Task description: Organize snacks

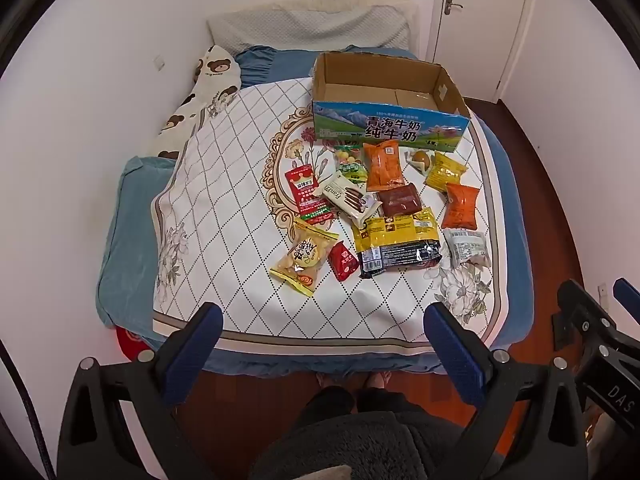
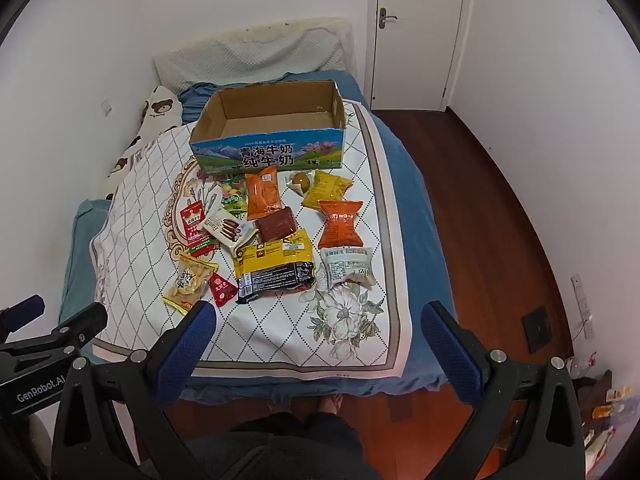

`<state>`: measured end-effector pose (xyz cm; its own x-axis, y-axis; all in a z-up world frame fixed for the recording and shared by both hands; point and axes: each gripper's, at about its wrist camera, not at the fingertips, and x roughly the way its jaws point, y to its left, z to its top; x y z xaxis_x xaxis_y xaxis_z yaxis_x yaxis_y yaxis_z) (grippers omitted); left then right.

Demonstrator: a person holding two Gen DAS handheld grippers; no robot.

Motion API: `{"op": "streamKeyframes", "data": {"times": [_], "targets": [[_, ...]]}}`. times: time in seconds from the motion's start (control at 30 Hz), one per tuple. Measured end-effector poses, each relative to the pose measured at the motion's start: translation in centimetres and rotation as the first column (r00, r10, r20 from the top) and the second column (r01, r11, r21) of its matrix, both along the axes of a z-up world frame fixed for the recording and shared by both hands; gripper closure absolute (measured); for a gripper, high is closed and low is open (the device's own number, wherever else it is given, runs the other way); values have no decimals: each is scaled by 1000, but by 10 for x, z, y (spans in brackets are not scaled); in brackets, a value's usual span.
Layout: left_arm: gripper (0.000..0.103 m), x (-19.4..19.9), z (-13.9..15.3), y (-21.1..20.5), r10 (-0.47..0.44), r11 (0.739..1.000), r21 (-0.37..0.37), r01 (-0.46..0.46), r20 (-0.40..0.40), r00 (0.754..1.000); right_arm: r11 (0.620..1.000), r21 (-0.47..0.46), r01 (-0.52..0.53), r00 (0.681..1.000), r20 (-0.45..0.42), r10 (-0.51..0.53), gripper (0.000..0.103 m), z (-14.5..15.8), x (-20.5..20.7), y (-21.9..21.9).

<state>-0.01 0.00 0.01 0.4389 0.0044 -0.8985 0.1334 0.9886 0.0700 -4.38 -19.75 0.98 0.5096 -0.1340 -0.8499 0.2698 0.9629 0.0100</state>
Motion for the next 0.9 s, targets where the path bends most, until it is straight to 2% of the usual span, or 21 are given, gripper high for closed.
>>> {"op": "streamKeyframes", "data": {"times": [0.87,0.9], "targets": [[0,-1,8,-4,1,1000,-16,-1,9,1000,1000,-1,-2,1000,-3,2,0,-3,-13,2],[0,-1,8,-5,0,1000,-16,0,8,1000,1000,-4,-3,1000,-2,3,0,7,-8,1]]}}
